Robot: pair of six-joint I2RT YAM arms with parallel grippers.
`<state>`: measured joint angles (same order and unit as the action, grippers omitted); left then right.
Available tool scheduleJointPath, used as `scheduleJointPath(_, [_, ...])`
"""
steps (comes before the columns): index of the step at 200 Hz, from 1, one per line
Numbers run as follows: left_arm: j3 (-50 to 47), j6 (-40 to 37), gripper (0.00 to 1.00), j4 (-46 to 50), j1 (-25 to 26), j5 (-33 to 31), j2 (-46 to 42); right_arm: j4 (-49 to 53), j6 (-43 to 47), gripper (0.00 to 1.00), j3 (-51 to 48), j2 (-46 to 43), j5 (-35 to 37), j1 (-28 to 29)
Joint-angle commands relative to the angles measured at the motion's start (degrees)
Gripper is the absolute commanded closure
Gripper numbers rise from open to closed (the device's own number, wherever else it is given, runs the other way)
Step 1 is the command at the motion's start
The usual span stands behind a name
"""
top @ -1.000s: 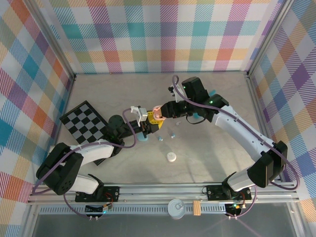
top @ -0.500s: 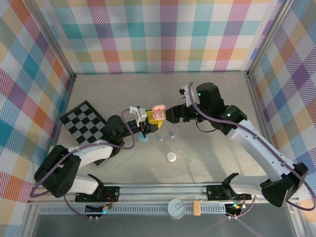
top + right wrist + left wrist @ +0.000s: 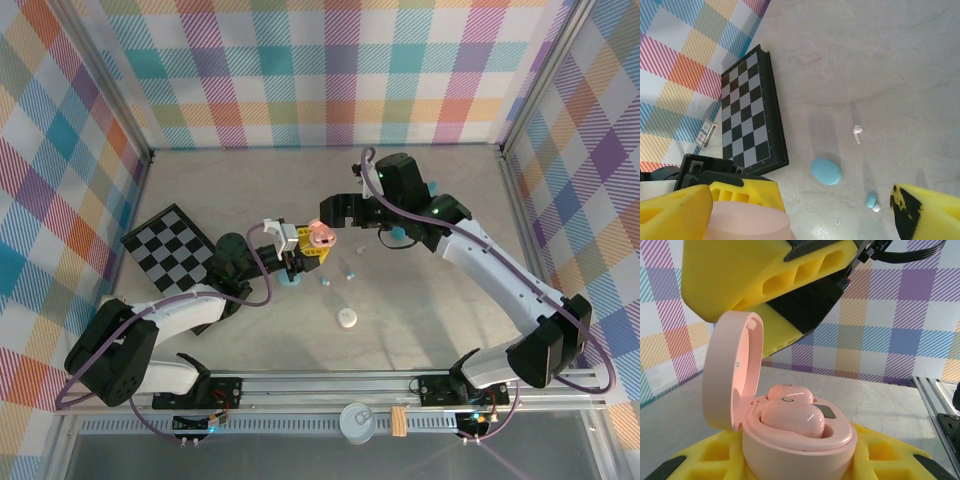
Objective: Insert wireless bluetooth earbuds into charging case
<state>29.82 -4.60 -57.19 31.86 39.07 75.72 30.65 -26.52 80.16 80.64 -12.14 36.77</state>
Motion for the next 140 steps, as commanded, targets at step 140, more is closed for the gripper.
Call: scheduleJointPath(140, [-0.38, 6.20, 0.68, -9.15, 0.83, -8.47, -2.04, -41.76, -34.93, 0.13, -21.63, -6.89, -27.14, -3.86])
